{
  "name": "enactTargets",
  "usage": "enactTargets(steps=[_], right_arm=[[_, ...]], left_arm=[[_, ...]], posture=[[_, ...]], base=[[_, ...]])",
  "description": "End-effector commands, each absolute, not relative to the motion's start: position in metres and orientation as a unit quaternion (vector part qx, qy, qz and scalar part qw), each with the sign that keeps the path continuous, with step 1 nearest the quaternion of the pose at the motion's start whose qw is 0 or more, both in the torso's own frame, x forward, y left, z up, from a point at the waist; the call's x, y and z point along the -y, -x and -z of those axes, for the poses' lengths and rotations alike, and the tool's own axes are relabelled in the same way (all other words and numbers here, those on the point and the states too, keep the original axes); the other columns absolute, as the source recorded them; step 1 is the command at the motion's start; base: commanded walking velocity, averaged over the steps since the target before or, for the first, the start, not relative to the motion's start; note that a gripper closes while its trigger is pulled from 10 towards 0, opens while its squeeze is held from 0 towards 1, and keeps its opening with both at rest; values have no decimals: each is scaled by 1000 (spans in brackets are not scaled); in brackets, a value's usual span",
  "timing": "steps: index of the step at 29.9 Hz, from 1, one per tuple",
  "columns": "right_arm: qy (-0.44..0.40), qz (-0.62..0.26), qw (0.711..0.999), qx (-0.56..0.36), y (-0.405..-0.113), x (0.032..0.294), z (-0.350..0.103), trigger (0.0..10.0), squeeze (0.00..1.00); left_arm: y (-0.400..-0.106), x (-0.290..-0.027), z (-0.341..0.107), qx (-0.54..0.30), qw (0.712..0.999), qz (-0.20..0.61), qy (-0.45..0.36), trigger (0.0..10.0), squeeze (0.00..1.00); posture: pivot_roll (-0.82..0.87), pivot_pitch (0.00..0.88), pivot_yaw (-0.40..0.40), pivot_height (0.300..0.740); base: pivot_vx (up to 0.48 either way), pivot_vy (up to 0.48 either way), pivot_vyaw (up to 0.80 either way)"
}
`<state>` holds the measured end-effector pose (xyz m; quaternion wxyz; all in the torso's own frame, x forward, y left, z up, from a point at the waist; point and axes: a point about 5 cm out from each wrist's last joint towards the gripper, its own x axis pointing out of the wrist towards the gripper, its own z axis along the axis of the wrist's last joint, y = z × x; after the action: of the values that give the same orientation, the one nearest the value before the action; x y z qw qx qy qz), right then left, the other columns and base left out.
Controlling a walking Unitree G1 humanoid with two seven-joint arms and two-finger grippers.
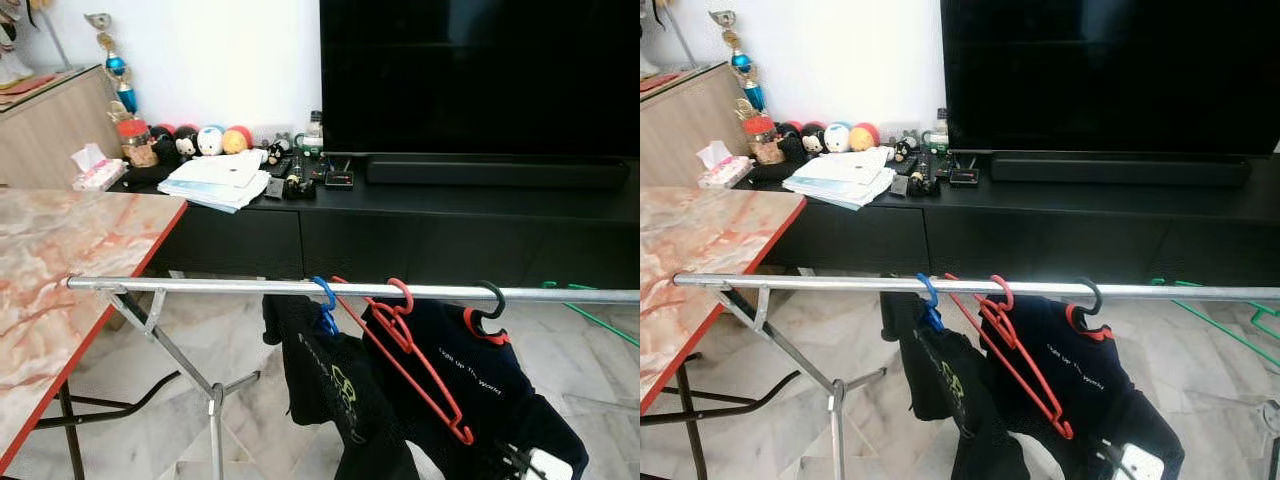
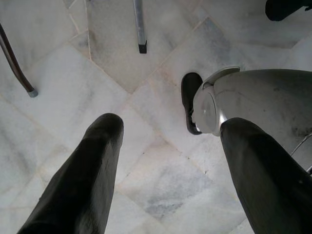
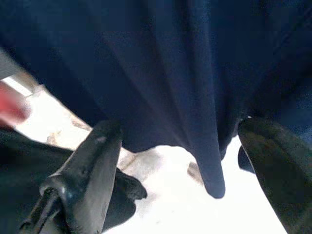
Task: Hang hanger
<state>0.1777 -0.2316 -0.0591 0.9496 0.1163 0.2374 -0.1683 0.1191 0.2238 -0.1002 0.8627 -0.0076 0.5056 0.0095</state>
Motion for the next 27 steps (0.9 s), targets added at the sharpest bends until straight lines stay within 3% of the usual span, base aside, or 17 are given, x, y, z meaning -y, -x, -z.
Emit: enactTargets(steps=[1,8,14,16,20,27], right_arm=[[-106,155,959,-214,-171,229,57,10000,0],[-97,121,970,-186,-146,219,48,10000,0],[-55,158,980,-107,-139,228,7,10000,0],[-1,158,986,-49,-158,232,-31,10000,0],[-5,177,984,15,-193,232,-80,10000,0],[29,92,993,-69,-224,220,-90,10000,0]], left_arm=[[-115,-226,101,-512,859,-17,10,10000,0],[-116,-225,101,-513,858,-13,6,10000,0],[-117,-226,101,-512,859,-13,6,10000,0],[-118,-226,100,-512,859,-10,2,10000,0],[-119,-227,100,-510,860,-11,3,10000,0],[-121,-227,99,-510,860,-11,3,10000,0]], posture=[[-42,0,27,740],[-61,0,18,740],[-71,0,21,740],[-75,0,24,740],[-72,0,28,740],[-69,0,29,740]], base=[[0,0,0],[0,0,0],[0,0,0],[0,0,0],[0,0,0],[0,0,0]])
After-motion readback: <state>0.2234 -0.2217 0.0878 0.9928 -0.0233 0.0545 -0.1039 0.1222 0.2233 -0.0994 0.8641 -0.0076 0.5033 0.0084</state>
